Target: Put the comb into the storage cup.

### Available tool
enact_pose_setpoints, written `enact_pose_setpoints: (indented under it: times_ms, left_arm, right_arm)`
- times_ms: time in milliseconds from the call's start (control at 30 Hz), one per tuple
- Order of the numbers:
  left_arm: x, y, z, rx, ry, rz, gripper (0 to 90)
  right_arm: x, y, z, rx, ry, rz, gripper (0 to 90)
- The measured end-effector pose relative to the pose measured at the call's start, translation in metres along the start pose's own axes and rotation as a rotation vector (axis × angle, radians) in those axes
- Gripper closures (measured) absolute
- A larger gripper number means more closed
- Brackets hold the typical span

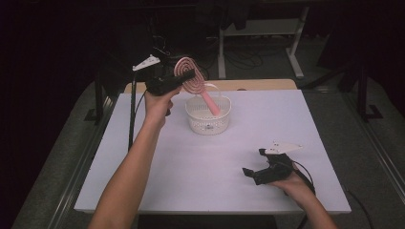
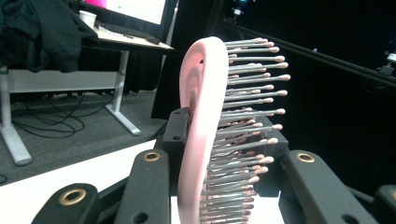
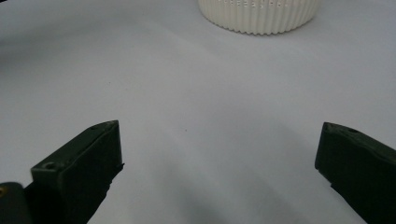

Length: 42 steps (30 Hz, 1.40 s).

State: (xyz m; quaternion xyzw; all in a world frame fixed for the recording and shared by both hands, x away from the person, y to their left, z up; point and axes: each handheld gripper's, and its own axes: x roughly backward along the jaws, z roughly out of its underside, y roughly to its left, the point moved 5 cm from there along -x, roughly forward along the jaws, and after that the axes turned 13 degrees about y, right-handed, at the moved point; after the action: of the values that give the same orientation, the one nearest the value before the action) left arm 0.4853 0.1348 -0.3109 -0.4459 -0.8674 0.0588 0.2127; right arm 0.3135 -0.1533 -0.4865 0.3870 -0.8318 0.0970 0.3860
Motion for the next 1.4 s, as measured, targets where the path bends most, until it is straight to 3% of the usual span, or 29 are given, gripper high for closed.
enact_pose_setpoints:
  times_ms: [367, 767, 1400]
  left_arm:
    - [-0.022, 0.005, 0.017, 0.021, 0.024, -0.048, 65.2]
    - [-0.042, 0.002, 0.035, 0.041, 0.034, -0.065, 65.2]
    - [-0.047, 0.007, 0.057, 0.064, 0.047, -0.074, 65.1]
  right_arm:
    - [0.001, 0.000, 0.000, 0.004, -0.004, -0.001, 0.3]
    - [0.002, 0.001, -0.001, 0.008, -0.006, 0.000, 0.3]
    - [0.001, 0.002, 0.000, 0.018, 0.003, 0.008, 0.3]
